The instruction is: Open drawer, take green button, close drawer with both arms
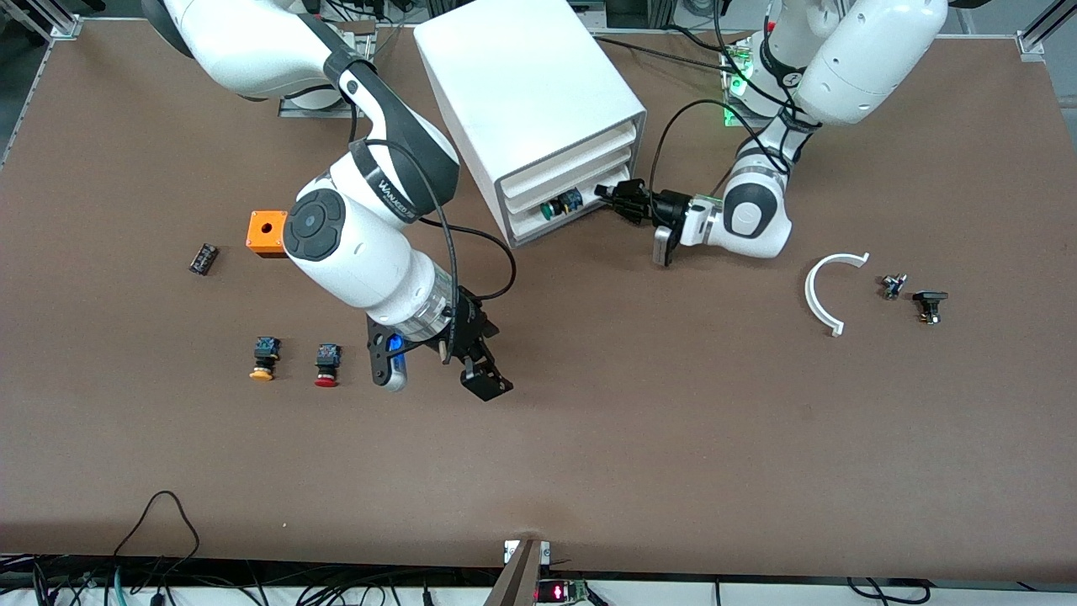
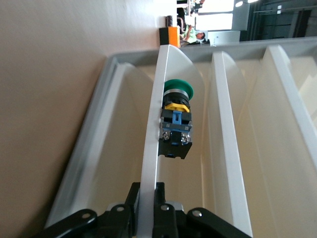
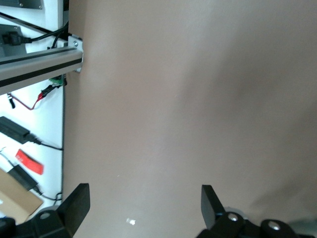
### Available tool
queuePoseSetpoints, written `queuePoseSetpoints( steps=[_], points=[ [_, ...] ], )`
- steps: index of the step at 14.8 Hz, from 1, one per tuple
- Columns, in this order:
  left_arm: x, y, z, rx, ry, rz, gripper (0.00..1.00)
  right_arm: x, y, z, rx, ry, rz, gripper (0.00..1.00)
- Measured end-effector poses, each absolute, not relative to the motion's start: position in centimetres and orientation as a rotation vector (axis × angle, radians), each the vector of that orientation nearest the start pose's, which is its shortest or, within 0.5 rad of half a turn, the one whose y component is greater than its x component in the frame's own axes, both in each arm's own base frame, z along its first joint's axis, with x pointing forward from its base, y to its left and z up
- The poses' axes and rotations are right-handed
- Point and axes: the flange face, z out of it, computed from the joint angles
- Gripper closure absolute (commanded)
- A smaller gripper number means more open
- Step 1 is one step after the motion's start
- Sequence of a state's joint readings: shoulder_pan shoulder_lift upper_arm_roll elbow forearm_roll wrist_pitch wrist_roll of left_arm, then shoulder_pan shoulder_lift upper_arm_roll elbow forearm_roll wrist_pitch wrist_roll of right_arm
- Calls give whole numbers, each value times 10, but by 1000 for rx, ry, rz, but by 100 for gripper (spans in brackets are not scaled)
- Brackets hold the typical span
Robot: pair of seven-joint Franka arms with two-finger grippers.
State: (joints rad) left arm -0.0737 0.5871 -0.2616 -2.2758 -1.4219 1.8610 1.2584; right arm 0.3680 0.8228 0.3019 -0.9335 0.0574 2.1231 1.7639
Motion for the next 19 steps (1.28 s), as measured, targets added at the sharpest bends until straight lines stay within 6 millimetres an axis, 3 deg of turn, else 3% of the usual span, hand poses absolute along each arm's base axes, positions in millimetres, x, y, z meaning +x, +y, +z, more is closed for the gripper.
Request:
queuePoseSetpoints(
  steps=[3, 5, 9, 10, 11, 16, 19],
  points=[
    [456, -213, 127, 1802, -338, -257, 100, 678, 428, 447, -2119, 1582, 146, 1],
    [487, -199, 138, 1854, -368, -256, 100, 669, 447, 439, -2112, 1580, 161, 1],
    [527, -180, 146, 1917, -402, -232, 100, 645, 490, 416, -2122, 1571, 178, 1],
    [533, -179, 148, 1922, -408, -229, 40, 638, 500, 410, -2139, 1570, 165, 1],
    [536, -179, 148, 1925, -410, -227, 0, 630, 511, 405, -2160, 1567, 150, 1],
    [551, -162, 149, 1984, -369, -236, 0, 587, 560, 365, -2269, 1547, 126, 1],
    [566, -153, 177, 2062, -380, -334, 0, 569, 577, 331, -2340, 1538, 123, 1]
  ],
)
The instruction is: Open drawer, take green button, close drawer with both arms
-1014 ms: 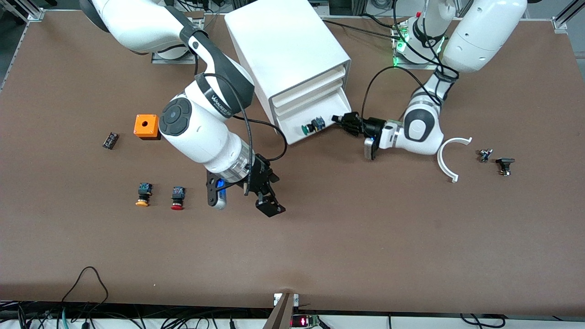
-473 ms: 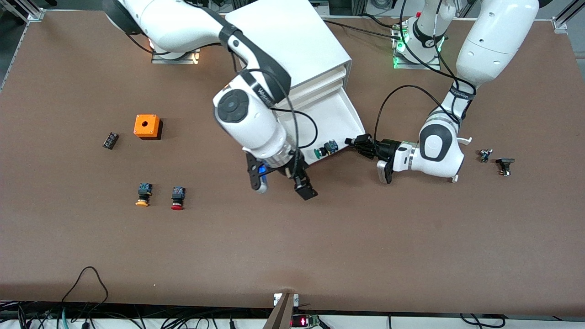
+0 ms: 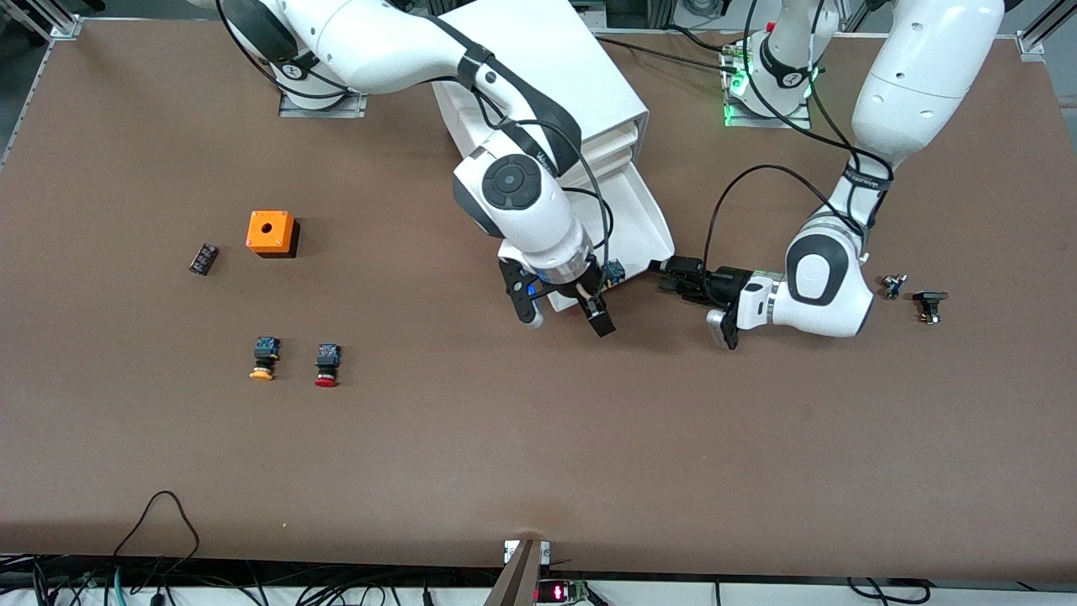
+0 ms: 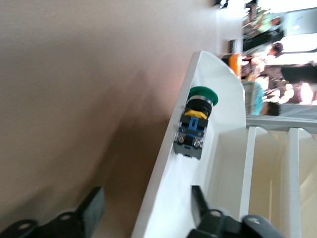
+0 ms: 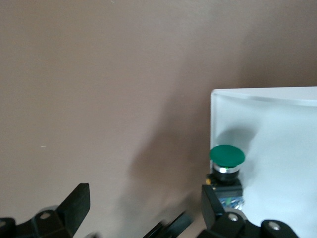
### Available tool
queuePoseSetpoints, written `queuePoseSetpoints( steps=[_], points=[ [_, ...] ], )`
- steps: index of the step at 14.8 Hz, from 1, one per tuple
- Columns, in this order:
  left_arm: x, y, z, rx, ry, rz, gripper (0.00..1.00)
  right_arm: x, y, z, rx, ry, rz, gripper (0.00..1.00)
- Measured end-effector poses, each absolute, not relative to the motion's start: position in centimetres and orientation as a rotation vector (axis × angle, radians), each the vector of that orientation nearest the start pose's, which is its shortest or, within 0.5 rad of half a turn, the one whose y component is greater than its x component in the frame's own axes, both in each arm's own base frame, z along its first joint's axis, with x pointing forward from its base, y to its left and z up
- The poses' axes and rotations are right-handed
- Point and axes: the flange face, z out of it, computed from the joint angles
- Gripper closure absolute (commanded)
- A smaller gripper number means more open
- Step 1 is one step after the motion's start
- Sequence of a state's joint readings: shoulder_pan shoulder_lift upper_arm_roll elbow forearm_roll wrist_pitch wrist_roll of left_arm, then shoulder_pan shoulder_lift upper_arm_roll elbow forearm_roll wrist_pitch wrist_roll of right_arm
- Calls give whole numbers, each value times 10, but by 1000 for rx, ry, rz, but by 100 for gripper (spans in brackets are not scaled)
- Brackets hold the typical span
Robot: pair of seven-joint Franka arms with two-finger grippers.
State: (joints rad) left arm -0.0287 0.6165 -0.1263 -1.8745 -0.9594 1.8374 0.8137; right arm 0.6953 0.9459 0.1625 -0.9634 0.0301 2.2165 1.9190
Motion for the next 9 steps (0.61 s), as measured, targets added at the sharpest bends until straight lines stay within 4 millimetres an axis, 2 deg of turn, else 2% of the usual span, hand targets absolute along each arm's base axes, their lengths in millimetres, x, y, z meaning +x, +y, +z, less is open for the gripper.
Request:
queuePoseSetpoints(
  steps=[5, 8, 9],
  points=[
    [599, -141, 293, 2368, -361, -602, 0, 548, 593, 283, -2405, 1564, 145, 1],
    [615, -132, 346, 2576, -313, -670, 0, 535, 604, 270, -2421, 1571, 158, 1],
    [618, -130, 361, 2643, -298, -680, 0, 531, 607, 268, -2423, 1572, 161, 7]
  ],
)
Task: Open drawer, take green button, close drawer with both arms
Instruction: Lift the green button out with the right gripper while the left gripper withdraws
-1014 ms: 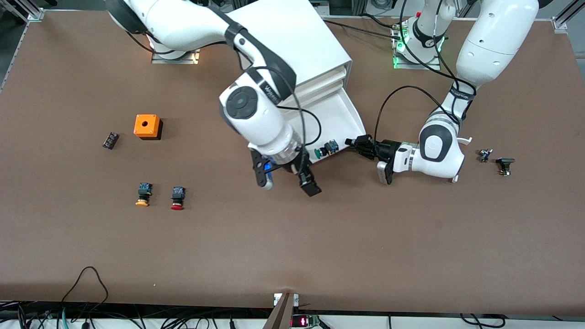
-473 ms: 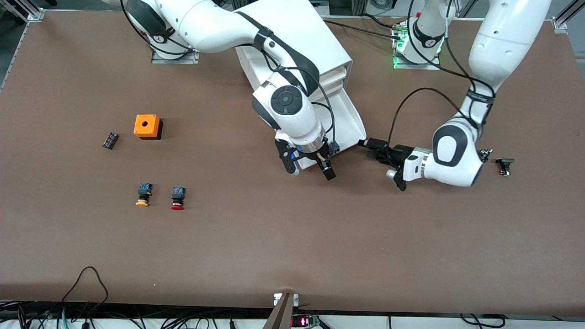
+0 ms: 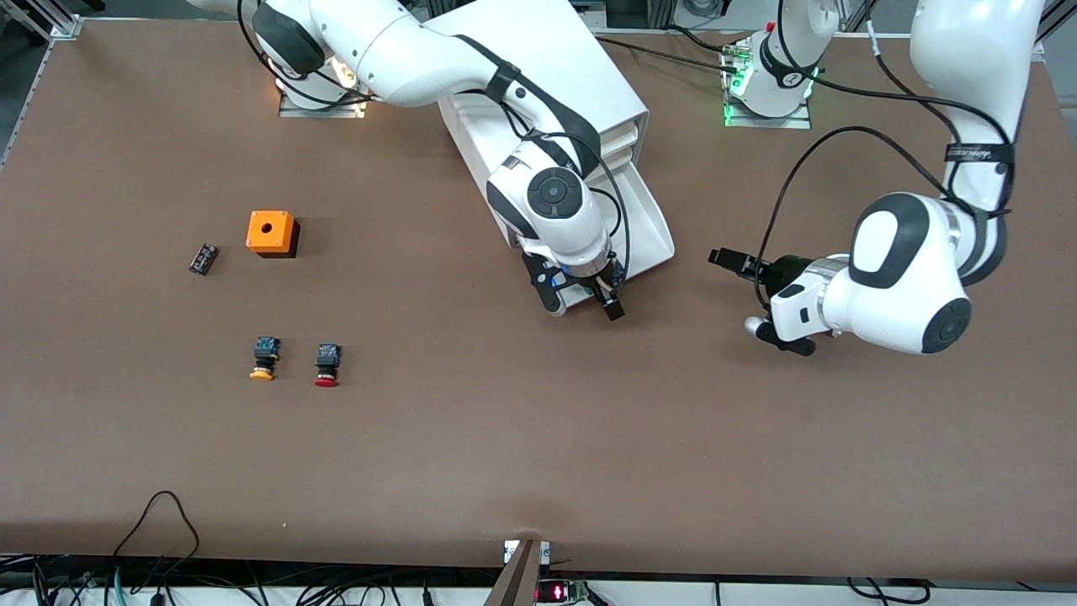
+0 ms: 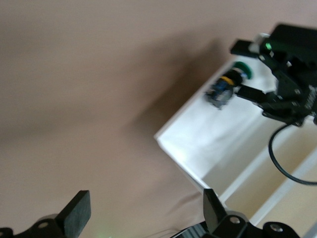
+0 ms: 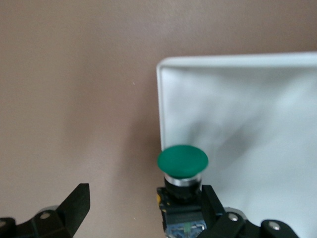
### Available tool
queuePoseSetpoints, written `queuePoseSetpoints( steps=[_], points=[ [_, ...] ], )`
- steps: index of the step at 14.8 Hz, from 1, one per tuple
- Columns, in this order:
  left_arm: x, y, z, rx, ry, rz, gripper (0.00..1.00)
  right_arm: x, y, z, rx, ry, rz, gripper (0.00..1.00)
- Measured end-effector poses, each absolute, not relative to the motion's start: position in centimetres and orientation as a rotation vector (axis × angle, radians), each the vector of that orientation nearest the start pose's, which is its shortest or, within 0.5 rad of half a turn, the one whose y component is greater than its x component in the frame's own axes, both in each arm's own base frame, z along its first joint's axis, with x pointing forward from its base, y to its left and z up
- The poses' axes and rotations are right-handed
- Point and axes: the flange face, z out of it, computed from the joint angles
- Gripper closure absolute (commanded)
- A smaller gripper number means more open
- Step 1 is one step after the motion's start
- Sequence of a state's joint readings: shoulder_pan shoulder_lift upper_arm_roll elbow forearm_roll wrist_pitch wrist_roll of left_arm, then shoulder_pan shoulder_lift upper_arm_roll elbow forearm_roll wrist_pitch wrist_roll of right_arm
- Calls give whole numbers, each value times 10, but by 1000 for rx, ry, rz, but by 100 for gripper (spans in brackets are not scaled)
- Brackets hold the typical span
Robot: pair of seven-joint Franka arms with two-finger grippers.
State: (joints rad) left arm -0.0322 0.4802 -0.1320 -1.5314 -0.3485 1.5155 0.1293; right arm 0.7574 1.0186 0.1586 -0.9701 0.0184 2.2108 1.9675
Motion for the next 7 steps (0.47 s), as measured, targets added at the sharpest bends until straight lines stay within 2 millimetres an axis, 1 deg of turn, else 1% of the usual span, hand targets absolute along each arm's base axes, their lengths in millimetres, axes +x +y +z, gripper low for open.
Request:
queuePoseSetpoints(
  steps=[1, 2, 5, 7],
  points=[
    [622, -128, 376, -3343, 363, 839, 0, 528, 610, 268, -2425, 1572, 162, 25],
    [625, -124, 391, -3278, 361, 787, 0, 527, 611, 267, -2428, 1570, 163, 53],
    [634, -108, 437, -3115, 374, 620, 0, 523, 613, 266, -2436, 1566, 165, 100],
    [640, -99, 465, -3069, 367, 510, 0, 516, 619, 266, -2445, 1555, 168, 100]
  ],
)
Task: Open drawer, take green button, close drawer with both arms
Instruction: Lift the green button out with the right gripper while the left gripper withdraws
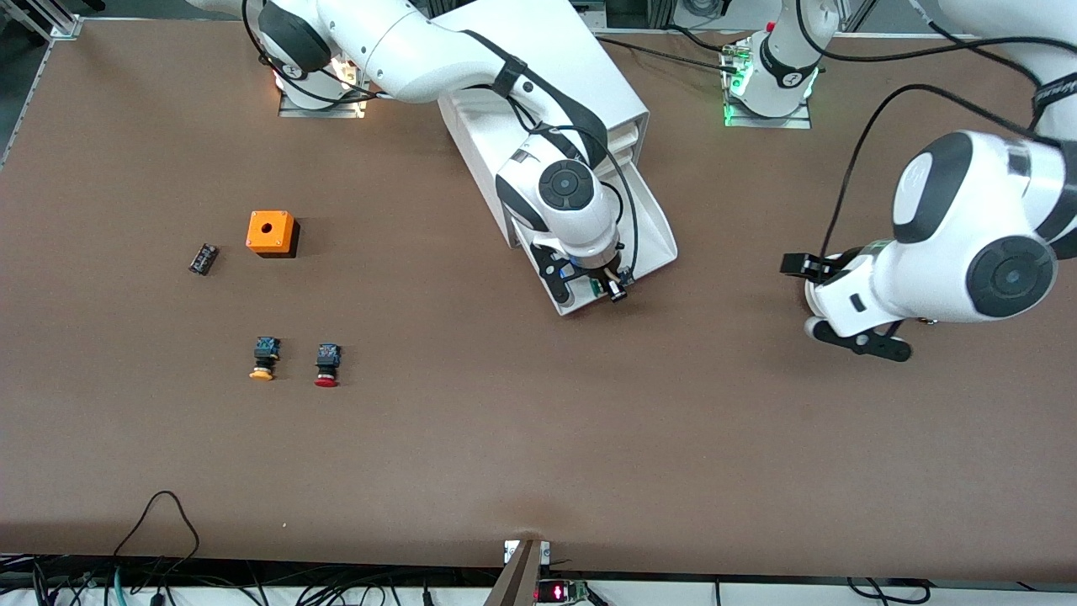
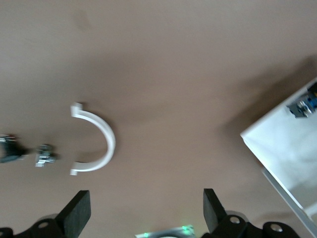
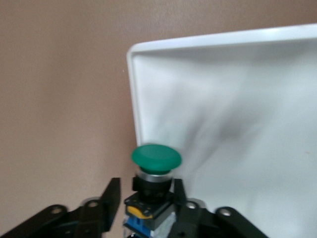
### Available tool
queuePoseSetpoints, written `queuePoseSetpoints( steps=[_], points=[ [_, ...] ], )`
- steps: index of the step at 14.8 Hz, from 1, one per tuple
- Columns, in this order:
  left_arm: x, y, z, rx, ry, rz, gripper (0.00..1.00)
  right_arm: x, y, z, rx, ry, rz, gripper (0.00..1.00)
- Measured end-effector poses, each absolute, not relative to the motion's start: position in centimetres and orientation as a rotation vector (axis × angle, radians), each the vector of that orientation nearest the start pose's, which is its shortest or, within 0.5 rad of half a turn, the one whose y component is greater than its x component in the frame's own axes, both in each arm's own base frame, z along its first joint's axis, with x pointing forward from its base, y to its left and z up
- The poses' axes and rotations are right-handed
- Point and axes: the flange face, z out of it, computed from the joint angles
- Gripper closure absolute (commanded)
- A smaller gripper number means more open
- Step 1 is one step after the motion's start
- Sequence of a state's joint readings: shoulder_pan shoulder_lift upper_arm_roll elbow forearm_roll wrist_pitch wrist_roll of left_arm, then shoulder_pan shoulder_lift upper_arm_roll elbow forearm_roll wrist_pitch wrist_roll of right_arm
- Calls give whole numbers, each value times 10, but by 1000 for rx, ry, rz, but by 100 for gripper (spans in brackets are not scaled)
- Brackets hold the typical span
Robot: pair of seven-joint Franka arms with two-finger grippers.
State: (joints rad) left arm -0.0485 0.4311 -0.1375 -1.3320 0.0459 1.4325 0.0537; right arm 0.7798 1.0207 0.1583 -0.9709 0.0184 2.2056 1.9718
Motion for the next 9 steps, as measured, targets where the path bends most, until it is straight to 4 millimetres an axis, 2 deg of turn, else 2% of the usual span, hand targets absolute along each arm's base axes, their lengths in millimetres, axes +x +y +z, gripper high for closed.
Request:
queuePoseSetpoints(
  steps=[4, 6, 9],
  points=[
    [650, -96, 511, -3083, 347, 351, 0, 512, 623, 268, -2445, 1549, 168, 100],
    [651, -97, 516, -3085, 337, 334, 0, 513, 623, 276, -2441, 1546, 164, 100],
    [650, -101, 517, -3088, 217, 328, 11, 518, 617, 294, -2449, 1558, 157, 100]
  ],
)
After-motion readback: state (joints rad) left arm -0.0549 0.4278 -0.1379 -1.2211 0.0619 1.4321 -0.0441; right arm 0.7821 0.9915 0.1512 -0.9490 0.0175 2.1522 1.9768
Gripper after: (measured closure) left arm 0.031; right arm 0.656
